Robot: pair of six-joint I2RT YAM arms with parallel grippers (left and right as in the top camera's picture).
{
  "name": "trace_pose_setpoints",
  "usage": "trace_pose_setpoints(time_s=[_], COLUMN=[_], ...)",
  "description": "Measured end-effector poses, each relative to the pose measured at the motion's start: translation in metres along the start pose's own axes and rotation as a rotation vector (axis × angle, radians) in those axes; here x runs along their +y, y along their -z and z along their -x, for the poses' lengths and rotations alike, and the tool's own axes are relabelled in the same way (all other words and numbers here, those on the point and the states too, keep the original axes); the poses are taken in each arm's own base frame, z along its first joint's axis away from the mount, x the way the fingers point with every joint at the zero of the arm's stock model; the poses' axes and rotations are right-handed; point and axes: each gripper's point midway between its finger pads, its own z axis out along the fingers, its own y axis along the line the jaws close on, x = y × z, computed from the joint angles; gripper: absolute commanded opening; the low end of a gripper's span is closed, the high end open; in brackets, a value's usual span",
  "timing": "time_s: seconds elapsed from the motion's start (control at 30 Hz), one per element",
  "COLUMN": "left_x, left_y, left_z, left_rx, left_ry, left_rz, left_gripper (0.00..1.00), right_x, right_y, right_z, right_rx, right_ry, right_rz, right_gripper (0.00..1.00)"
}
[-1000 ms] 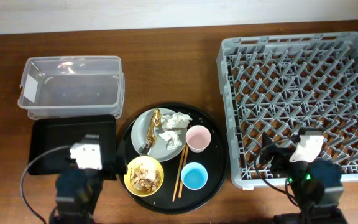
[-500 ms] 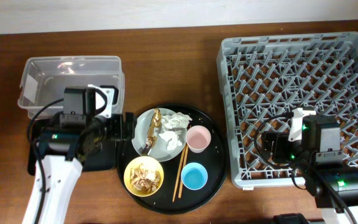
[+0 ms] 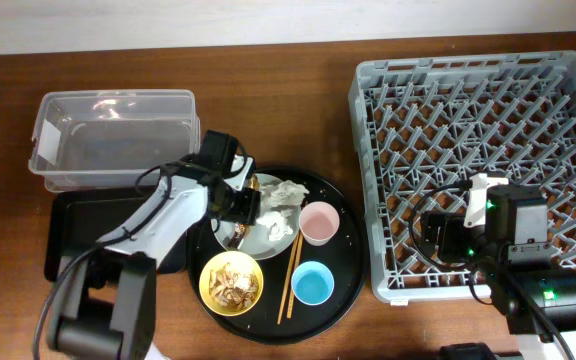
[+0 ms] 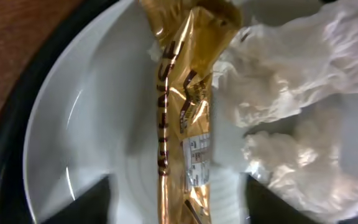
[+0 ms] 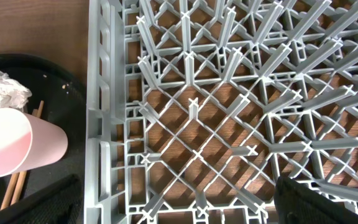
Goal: Sort waste into correct bins and load items into the dishwasher rack
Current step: 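Grasp the gold wrapper and drop it into the clear bin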
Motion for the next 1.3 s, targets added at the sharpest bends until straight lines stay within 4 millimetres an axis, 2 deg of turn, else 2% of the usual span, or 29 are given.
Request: trace_pose_setpoints(time_s=[0.03,0.1,0.3,0.37,0.4,0.47,0.53,0.57,0.6,0.67,0.7,0.73,0.77,0.83,0.87,0.9,0.97,1.03,1.07,1.1,1.13,1.2,1.3], left_x=[0.0,0.001,0.002,0.006,0.007,0.014,0.033,0.056,0.075,0.122,0.137,0.151,0.167,0.177,0.179,0.179,0.174,0.157,0.142,0.113,0.097,0.044,-0.01], left_y=[-0.002,-0.006,-0.005,0.004,0.013,0.052,0.114,0.145,0.159,0.172,0.171,0.169,0.156,0.143,0.136,0.135,0.133,0.131,0.133,0.137,0.137,0.121,0.095], left_z=[-0.001,-0.003,-0.006,0.002,0.012,0.048,0.088,0.101,0.105,0.11,0.111,0.116,0.114,0.12,0.119,0.119,0.119,0.119,0.119,0.117,0.114,0.097,0.079], left_rx=[0.008,0.019,0.033,0.022,-0.008,-0.149,-0.365,-0.471,-0.521,-0.587,-0.601,-0.62,-0.599,-0.601,-0.587,-0.586,-0.579,-0.562,-0.553,-0.533,-0.512,-0.396,-0.276], left_ry=[0.003,0.004,0.006,0.007,0.008,0.013,0.065,0.149,0.219,0.364,0.402,0.435,0.467,0.487,0.494,0.499,0.489,0.468,0.447,0.406,0.379,0.274,0.142], left_rz=[0.0,0.002,0.011,0.039,0.048,0.084,0.155,0.219,0.262,0.347,0.368,0.384,0.405,0.414,0.414,0.412,0.379,0.288,0.224,0.134,0.102,0.021,-0.04], left_gripper=[0.13,0.01,0.0,0.0,0.0,0.0,0.0,0.0,0.0,0.0,0.01,0.12,0.2,0.41,0.42,0.49,0.49,0.53,0.54,0.54,0.54,0.57,0.58], right_x=[0.0,0.0,0.0,0.0,0.0,0.0,0.0,0.0,0.0,0.0,0.0,0.0,0.0,0.0,0.0,0.0,0.0,0.0,0.0,0.0,0.0,0.0,0.0], right_y=[0.0,0.0,0.0,0.0,0.0,0.0,0.0,0.0,0.0,0.0,0.0,0.0,0.0,0.0,0.0,0.0,0.0,0.0,0.0,0.0,0.0,0.0,0.0], right_z=[0.0,0.0,0.0,0.0,0.0,0.0,0.0,0.0,0.0,0.0,-0.001,-0.001,-0.001,-0.002,-0.002,-0.003,-0.003,-0.004,-0.004,-0.004,-0.004,-0.004,-0.004], right_rx=[0.0,0.0,0.0,0.0,0.0,0.0,0.0,0.0,0.0,0.0,0.003,0.004,0.004,0.008,0.009,0.012,0.014,0.015,0.016,0.015,0.015,0.014,0.015], right_ry=[0.0,-0.001,0.0,0.0,0.0,0.0,0.0,-0.001,0.0,0.0,0.0,0.0,-0.001,0.0,0.0,0.0,0.0,0.0,0.0,-0.001,0.0,0.0,0.0], right_rz=[0.0,0.0,0.0,0.0,0.0,0.0,0.0,0.0,0.0,0.0,0.0,0.0,-0.001,-0.001,-0.001,-0.002,-0.002,-0.002,-0.002,-0.002,-0.002,-0.002,-0.002], right_gripper=[0.99,0.99,0.99,0.99,0.99,0.99,0.99,0.99,0.99,0.99,0.99,0.99,0.99,0.99,0.99,0.99,0.99,0.99,0.99,0.99,0.99,0.99,0.99])
